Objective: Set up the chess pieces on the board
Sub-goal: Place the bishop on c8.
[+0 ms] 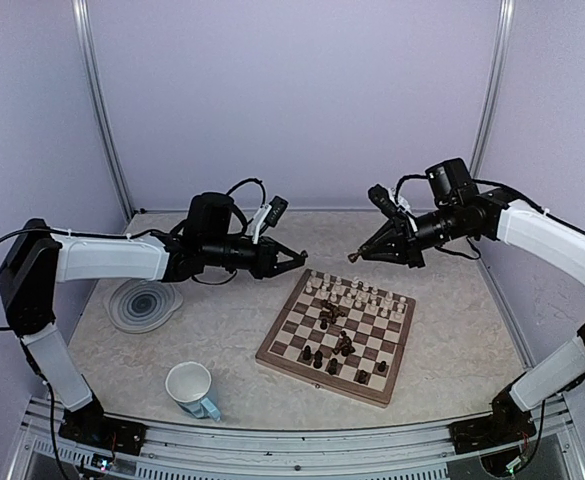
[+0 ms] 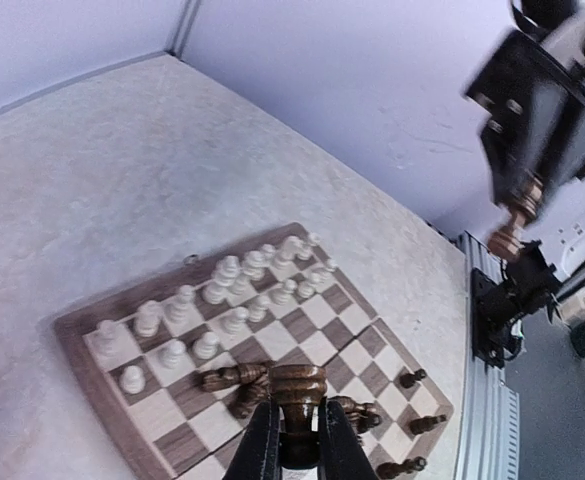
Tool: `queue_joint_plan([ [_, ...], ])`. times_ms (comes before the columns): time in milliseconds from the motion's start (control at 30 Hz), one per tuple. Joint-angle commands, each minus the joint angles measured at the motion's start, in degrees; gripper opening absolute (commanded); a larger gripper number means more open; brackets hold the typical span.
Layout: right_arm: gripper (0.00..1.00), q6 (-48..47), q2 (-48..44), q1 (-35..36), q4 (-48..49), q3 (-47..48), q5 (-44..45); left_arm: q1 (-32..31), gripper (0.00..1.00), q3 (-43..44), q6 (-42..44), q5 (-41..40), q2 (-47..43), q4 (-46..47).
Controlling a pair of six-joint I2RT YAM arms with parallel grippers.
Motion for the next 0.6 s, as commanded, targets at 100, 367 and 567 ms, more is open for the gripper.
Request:
queue_joint_plan([
  [100, 0.05, -14.53, -5.39, 10.01, -13.06, -6.15, 15.48, 6.28, 0.07, 0.77, -0.04, -3.75, -2.19, -2.2],
  [367, 0.05, -16.25, -0.96, 20.9, -14.74, -8.5, 23.89, 7.13, 0.07, 0.88, 1.17, -5.43, -3.07, -3.93],
  [567, 0.05, -16.69, 1.87, 25.31, -15.72, -9.27, 28.41, 7.04, 0.07, 0.96, 1.09, -5.11, -3.38, -4.42],
])
